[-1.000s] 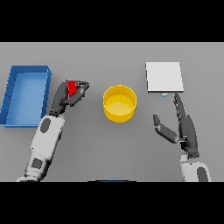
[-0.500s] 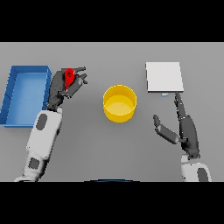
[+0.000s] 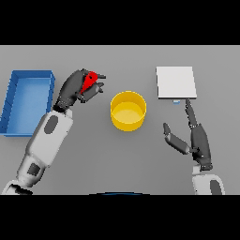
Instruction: Pick up the red beaker and tilt it to pour out 1 green nut into yellow bowl. Pick up the yellow bowl and place it on the metallic measuring scale.
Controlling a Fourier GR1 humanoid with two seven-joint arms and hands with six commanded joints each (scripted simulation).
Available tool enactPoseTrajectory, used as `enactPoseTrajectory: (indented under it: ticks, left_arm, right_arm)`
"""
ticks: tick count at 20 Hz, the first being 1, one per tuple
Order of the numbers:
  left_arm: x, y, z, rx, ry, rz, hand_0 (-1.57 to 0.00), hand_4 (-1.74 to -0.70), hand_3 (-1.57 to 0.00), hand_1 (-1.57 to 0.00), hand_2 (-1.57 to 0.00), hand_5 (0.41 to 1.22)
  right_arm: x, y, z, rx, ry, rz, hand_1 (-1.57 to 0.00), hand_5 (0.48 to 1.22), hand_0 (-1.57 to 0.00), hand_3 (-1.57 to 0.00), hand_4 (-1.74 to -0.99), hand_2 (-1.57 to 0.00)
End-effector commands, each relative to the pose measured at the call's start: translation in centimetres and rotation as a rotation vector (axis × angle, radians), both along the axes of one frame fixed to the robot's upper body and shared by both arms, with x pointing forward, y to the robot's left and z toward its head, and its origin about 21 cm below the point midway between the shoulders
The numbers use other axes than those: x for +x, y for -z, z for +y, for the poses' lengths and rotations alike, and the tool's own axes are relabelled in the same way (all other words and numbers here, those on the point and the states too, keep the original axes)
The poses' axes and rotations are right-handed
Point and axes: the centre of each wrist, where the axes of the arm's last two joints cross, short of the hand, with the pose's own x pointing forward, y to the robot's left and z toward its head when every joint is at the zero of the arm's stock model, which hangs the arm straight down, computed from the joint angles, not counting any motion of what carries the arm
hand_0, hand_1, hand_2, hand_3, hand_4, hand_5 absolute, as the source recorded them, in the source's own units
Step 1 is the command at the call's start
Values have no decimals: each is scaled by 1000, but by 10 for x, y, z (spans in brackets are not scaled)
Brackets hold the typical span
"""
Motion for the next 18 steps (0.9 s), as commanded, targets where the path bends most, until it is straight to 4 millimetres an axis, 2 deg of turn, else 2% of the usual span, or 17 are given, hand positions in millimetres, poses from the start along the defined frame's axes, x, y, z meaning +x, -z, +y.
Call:
enactPoseTrajectory:
  ticks: [1,5,7,12,14,15,18]
  left_arm:
    - [2,0,-6,44,-1,8,-1566,-1734,-1564,-1566,-1566,1114]
    - [10,-14,-19,338,17,-35,-1569,-1738,-1568,-1569,-1569,1133]
    - [8,-17,-27,495,68,-85,-1570,-1739,-1569,-1570,-1570,1127]
    - [11,-24,-39,787,154,-171,-1571,-1740,-1570,-1571,-1571,1190]
    - [18,-34,-44,878,186,-206,-1571,-1649,-1571,-1571,-1571,1201]
    - [21,-35,-44,925,209,-214,-1571,-1666,-1571,-1571,-1571,1205]
    - [22,-46,-63,1092,297,-227,-1571,-1695,-1327,-1571,-1571,1213]
  right_arm:
    - [-1,-2,1,-4,-5,-13,1,680,1,1,-1254,1]
    - [-1,-1,2,15,-7,2,1,687,1,1,-1254,1]
    - [-5,-3,2,14,-8,-15,1,690,1,1,-1256,1]
    - [-4,-4,6,27,-11,-15,1,704,1,1,-1274,1]
    - [-4,-1,6,27,-6,0,1,705,1,1,-1284,1]
    - [-3,1,5,32,-2,1,1,702,1,1,-1283,1]
    - [-4,2,2,59,-6,-7,1,685,1,1,-1288,1]
